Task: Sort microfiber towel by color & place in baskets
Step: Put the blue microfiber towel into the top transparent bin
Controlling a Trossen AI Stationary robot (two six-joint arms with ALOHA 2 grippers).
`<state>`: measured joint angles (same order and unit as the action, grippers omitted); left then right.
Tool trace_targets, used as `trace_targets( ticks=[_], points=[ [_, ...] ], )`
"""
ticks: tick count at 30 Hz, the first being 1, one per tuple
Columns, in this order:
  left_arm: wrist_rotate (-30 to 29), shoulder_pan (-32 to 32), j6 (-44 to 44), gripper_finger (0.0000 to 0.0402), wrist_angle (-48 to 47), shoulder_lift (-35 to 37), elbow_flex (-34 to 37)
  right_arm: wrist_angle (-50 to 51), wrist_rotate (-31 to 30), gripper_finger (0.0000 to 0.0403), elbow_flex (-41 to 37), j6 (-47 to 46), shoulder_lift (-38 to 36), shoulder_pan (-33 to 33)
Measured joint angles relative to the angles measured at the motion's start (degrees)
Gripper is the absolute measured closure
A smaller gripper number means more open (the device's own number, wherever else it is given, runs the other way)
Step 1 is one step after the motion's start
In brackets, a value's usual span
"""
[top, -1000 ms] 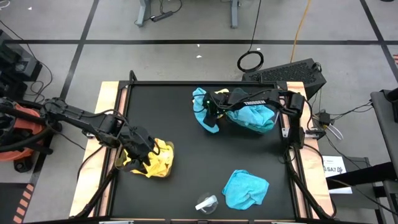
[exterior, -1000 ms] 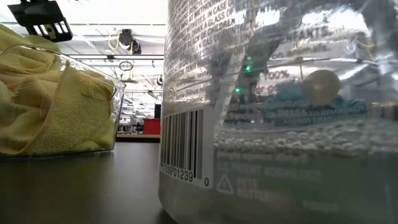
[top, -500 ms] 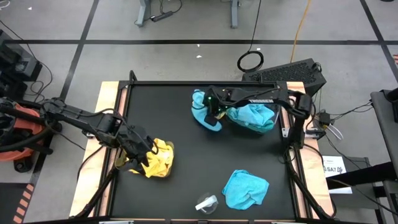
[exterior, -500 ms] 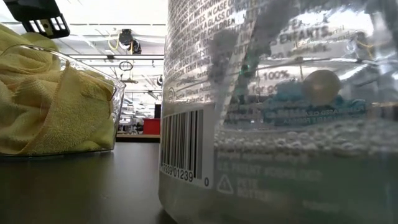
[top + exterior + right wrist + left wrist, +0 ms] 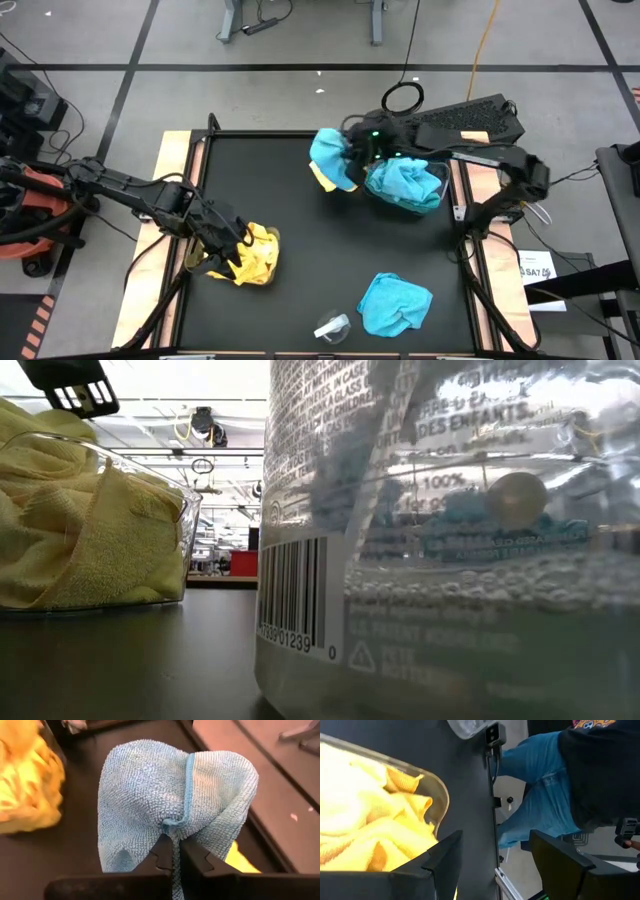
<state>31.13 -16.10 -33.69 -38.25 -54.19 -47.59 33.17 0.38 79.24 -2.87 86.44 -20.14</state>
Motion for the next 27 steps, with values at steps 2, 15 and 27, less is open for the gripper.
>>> trace_targets(
  ticks=[2, 15, 27],
  points=[
    [-0.08, 0.00, -0.02, 0.0168, 1.15, 0.00, 0.00, 1.64, 0.00, 0.0402, -0.02, -1.06, -3.13, 0.00],
    [-0.84, 0.00, -0.40, 0.0168, 1.95, 0.04, 0.00, 30.08, 0.14, 0.0403, -0.02, -10.31, -18.34, 0.00],
    [-1.15, 0.04, -0.48, 0.0168, 1.91, 0.04, 0.00, 52.90, -3.49, 0.0403, -0.09, -16.22, -23.16, -0.16]
  ],
)
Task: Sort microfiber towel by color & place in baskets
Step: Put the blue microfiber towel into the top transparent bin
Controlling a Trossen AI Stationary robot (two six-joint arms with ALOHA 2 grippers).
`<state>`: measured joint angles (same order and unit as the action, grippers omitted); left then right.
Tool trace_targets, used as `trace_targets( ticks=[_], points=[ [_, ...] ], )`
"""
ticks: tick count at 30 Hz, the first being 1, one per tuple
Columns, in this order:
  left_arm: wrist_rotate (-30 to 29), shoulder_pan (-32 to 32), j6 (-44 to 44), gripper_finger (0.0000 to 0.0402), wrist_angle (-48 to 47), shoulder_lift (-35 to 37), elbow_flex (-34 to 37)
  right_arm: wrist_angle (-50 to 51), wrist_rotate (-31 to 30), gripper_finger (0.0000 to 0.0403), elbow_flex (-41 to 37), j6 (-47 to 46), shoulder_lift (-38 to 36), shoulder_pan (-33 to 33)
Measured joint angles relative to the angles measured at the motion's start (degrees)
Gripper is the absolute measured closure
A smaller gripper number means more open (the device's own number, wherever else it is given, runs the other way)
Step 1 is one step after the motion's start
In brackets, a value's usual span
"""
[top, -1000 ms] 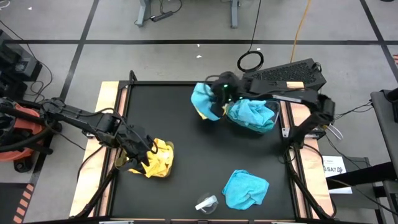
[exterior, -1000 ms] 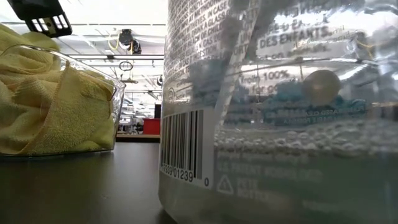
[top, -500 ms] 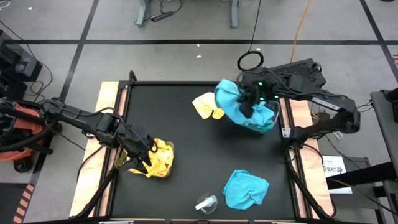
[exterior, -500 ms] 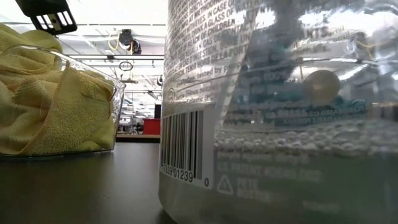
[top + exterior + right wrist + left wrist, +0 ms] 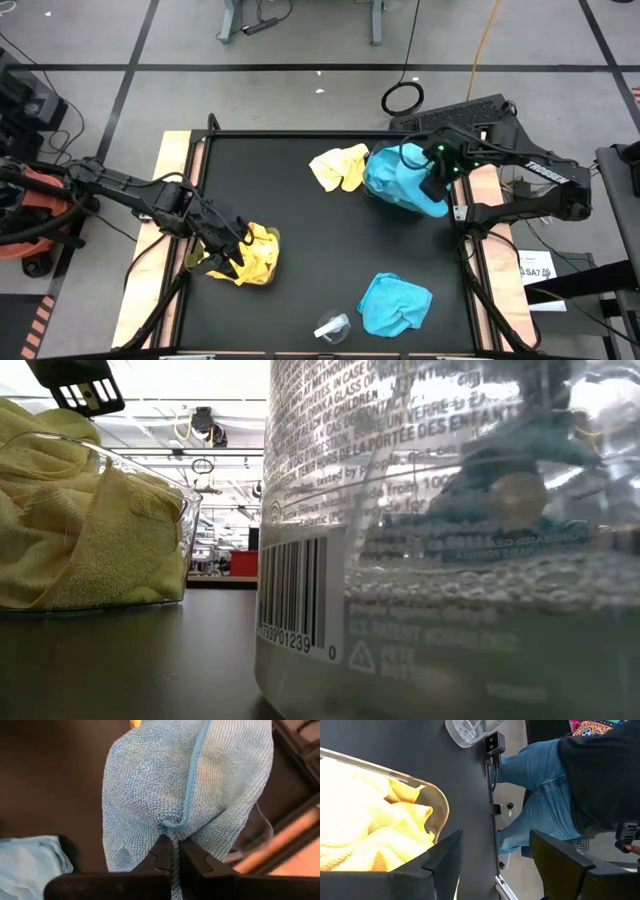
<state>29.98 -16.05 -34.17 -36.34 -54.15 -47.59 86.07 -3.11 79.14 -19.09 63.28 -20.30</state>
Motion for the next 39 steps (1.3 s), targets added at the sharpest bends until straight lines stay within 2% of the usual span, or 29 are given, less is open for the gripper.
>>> trace_targets(
  ticks=[8, 20, 25, 29, 35, 39],
  points=[
    [-0.37, 0.45, 0.00, 0.0168, -0.04, 0.00, -0.02, -2.50, 0.07, 0.0402, -6.80, 1.98, 2.14, -2.46],
    [-0.37, 2.23, 0.00, 0.0168, -0.04, 0.00, -0.02, -22.27, 0.31, 0.0400, -27.90, 7.29, 6.15, -9.42],
    [-0.35, 2.25, -0.04, 0.0168, 0.38, 0.00, 0.00, -28.97, 3.01, 0.0399, -33.85, 7.80, 7.73, -11.80],
    [-0.35, 2.23, -0.07, 0.0168, 1.71, 0.00, -0.02, -32.76, 3.41, 0.0399, -36.82, 7.80, 9.21, -12.58],
    [-0.33, 2.21, -0.44, 0.0168, 1.68, 0.00, -0.02, -33.42, 4.42, 0.0398, -37.03, 8.53, 11.76, -12.72],
    [-0.31, 2.21, -1.16, 0.0168, 1.66, 0.00, -0.02, -33.38, 4.69, 0.0382, -37.06, 8.35, 11.41, -12.70]
  ],
)
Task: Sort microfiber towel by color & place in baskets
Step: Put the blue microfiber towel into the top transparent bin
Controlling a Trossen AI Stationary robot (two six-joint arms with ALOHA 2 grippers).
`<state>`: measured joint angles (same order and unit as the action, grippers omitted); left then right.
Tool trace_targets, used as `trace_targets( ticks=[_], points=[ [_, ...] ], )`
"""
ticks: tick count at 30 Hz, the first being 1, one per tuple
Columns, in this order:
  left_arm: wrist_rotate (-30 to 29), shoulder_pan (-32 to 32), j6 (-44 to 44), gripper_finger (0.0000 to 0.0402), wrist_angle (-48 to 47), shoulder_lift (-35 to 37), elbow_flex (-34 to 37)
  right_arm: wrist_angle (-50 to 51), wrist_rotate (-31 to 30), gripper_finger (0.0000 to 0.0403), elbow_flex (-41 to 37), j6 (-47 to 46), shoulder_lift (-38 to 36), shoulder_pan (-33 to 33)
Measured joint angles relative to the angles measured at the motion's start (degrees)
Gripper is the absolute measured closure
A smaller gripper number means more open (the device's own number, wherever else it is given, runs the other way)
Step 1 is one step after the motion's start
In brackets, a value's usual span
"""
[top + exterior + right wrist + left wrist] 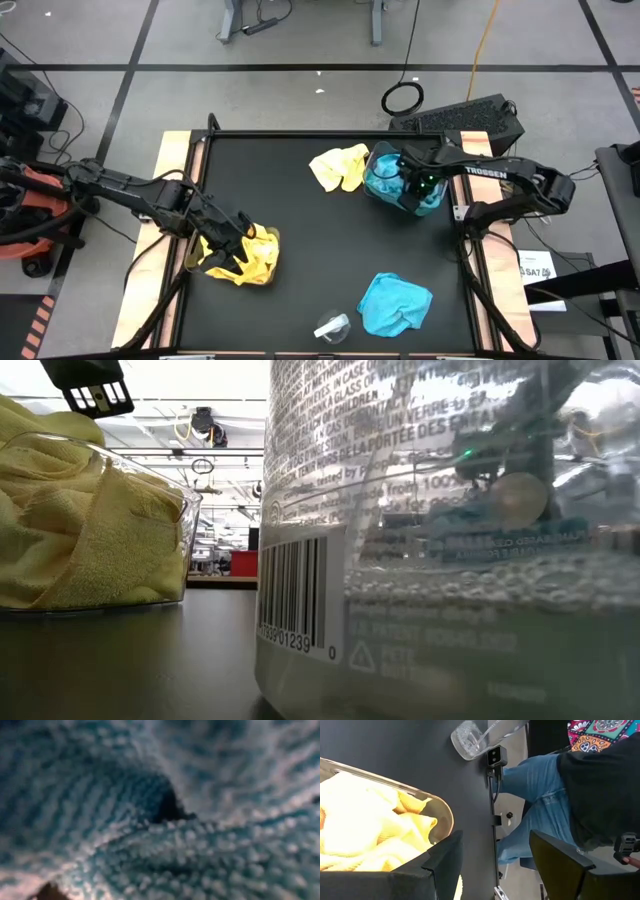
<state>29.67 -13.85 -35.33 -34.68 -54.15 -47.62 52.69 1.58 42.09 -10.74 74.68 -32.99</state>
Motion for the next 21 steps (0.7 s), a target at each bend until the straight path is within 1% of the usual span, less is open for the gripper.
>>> trace_targets(
  ticks=[5, 13, 17, 21],
  points=[
    [0.02, 0.00, -0.15, 0.0168, -0.02, 0.00, 0.00, 1.84, 0.28, 0.0338, 0.40, -0.93, -1.96, 0.00],
    [0.44, 0.00, -0.13, 0.0168, -0.02, 0.00, 0.00, 8.49, 0.38, 0.0263, 6.87, -0.98, -4.64, 0.02],
    [0.81, 0.00, -0.17, 0.0168, -0.02, 0.00, 0.00, 10.41, 0.33, 0.0237, 11.08, -0.98, -5.77, 0.02],
    [1.33, 0.00, -0.21, 0.0168, -0.02, 0.02, 0.00, 11.85, 0.28, 0.0221, 15.64, -0.97, -6.42, 0.03]
  ],
)
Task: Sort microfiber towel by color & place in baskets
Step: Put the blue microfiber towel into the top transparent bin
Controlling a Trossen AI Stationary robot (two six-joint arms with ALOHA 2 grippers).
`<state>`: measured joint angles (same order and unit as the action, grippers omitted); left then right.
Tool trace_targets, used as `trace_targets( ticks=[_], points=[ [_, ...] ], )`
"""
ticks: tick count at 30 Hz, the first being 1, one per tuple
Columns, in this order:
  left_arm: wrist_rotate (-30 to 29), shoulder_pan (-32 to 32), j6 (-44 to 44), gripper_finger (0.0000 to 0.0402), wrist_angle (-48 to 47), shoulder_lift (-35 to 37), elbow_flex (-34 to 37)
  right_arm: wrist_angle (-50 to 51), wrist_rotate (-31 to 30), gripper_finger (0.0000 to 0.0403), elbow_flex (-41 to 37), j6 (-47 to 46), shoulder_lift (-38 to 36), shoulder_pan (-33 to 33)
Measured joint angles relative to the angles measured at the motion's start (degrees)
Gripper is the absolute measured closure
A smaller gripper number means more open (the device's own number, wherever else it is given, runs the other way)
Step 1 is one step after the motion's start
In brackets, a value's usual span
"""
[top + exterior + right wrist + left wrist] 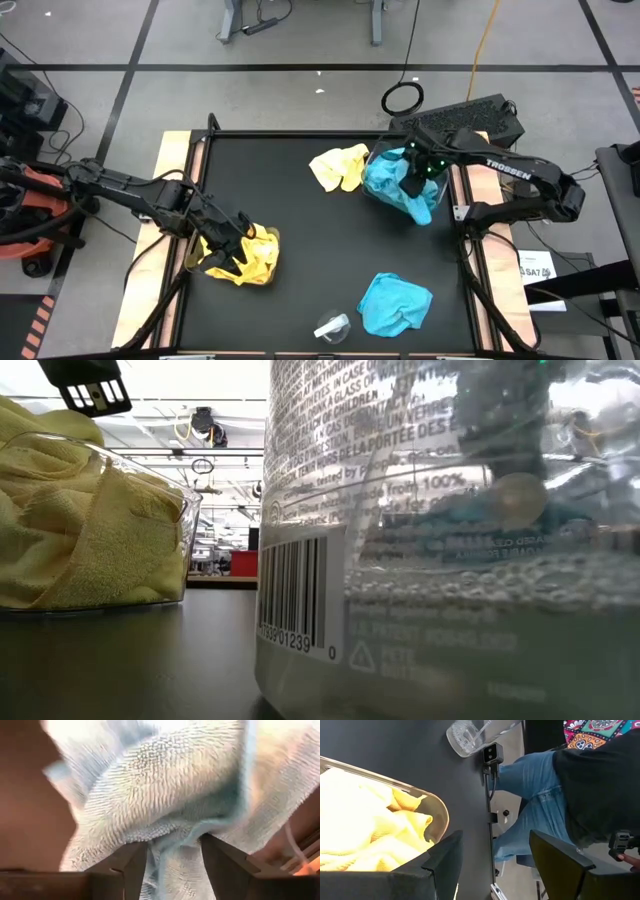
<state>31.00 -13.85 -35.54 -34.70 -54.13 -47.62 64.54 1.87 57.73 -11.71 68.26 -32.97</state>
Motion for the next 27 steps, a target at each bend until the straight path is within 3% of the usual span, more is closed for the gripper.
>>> trace_targets(
  ticks=[14, 27],
  points=[
    [0.33, 0.00, 0.10, 0.0168, -0.64, 0.04, -0.02, 4.30, 1.36, 0.0211, 16.53, 0.95, -0.14, 0.13],
    [0.43, 0.00, 0.33, 0.0168, -3.87, 0.07, -0.02, 8.28, 1.10, 0.0223, 15.55, 2.87, 0.73, 1.37]
  ],
)
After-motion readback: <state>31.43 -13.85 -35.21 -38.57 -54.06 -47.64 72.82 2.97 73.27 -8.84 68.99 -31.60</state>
